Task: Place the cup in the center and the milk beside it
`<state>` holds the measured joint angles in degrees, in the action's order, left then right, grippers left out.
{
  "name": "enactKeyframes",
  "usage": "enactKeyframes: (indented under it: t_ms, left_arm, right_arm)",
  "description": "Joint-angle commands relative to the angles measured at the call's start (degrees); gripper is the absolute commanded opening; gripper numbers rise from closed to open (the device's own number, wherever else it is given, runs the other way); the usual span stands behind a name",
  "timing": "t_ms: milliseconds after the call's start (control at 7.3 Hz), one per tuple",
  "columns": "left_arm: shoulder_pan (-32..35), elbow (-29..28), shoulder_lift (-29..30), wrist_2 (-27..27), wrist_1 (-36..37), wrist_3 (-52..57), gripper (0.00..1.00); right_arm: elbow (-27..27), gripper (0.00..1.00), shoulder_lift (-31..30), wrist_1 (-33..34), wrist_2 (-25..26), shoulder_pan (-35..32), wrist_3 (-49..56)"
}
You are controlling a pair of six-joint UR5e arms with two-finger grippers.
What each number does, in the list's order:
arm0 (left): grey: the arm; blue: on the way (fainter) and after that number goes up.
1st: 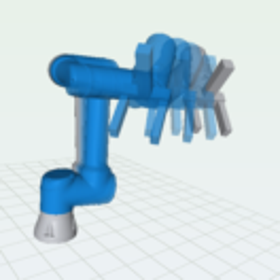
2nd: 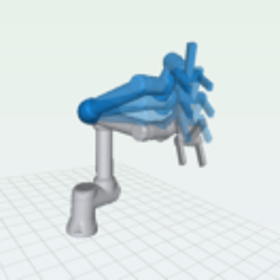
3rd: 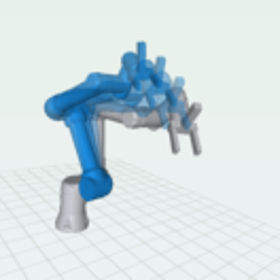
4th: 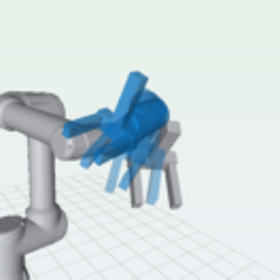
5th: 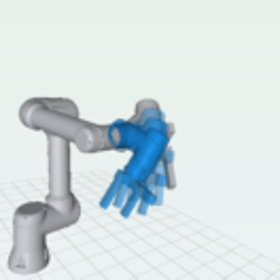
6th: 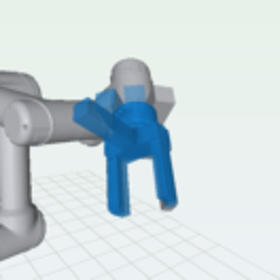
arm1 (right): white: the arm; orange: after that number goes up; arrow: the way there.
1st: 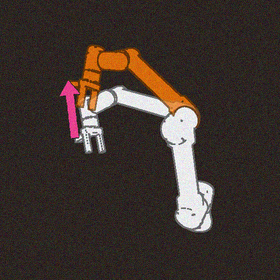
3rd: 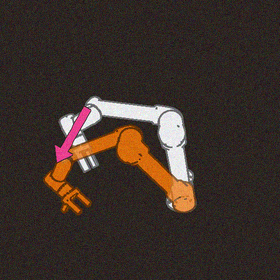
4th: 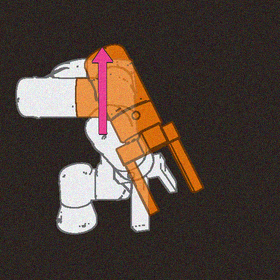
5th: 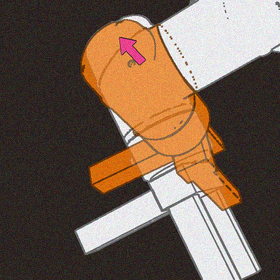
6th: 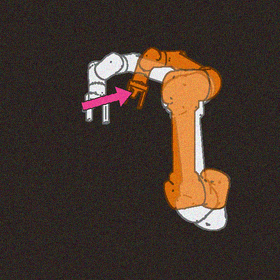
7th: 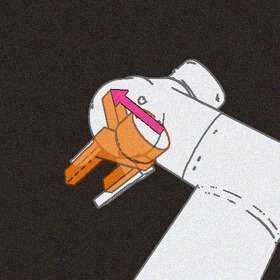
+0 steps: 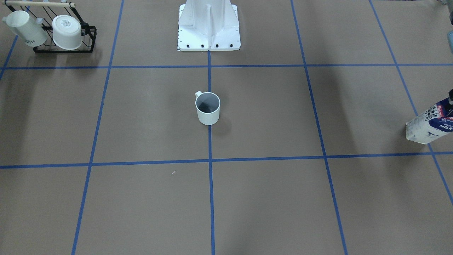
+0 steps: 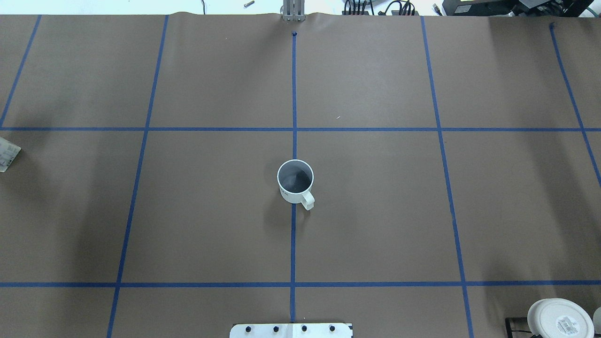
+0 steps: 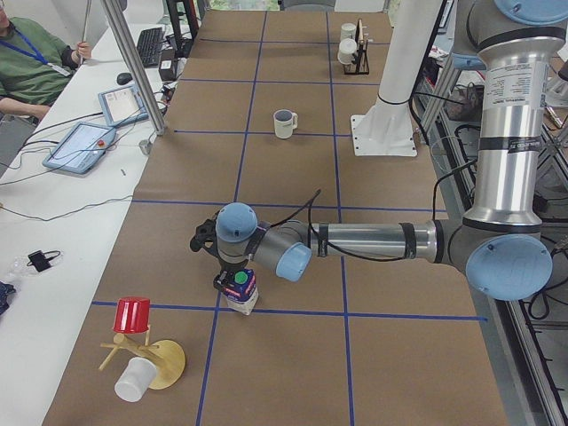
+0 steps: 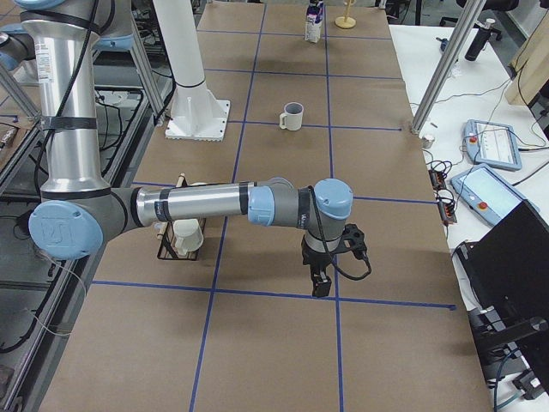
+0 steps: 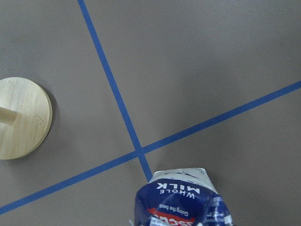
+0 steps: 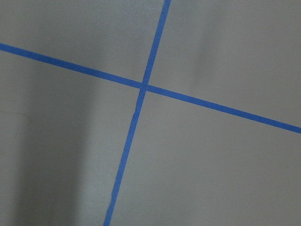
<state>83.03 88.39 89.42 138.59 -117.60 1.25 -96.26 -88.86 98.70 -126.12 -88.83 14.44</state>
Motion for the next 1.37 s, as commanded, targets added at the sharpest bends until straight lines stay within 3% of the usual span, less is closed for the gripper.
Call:
enactKeyframes:
  t_ms: [0,548,822,1096,1233]
  left_arm:
    - [0.0,0.6,0.1,1.2,0.2,0.0,0.91]
    - [-0.1,-0.1,-0.9,-2.1,-0.1,0.2,0.92]
    - [-0.2,-0.8,-0.9,-2.0,-0.3,0.3,0.88]
    - [-0.2,-1.6,-0.9,-2.0,-0.4,0.4,0.65]
    - [-0.2,-1.7,-0.9,-2.0,-0.4,0.4,0.38]
  right_arm:
    - [0.4,1.00,0.1,0.0,0.0,0.1,0.0]
    - [0.8,1.00,0.3,0.0,0.0,0.3,0.1]
    - [0.8,1.00,0.3,0.0,0.0,0.6,0.1]
    - [0.8,1.00,0.3,0.0,0.0,0.8,0.1]
    - [0.9,1.00,0.3,0.0,0.0,0.8,0.1]
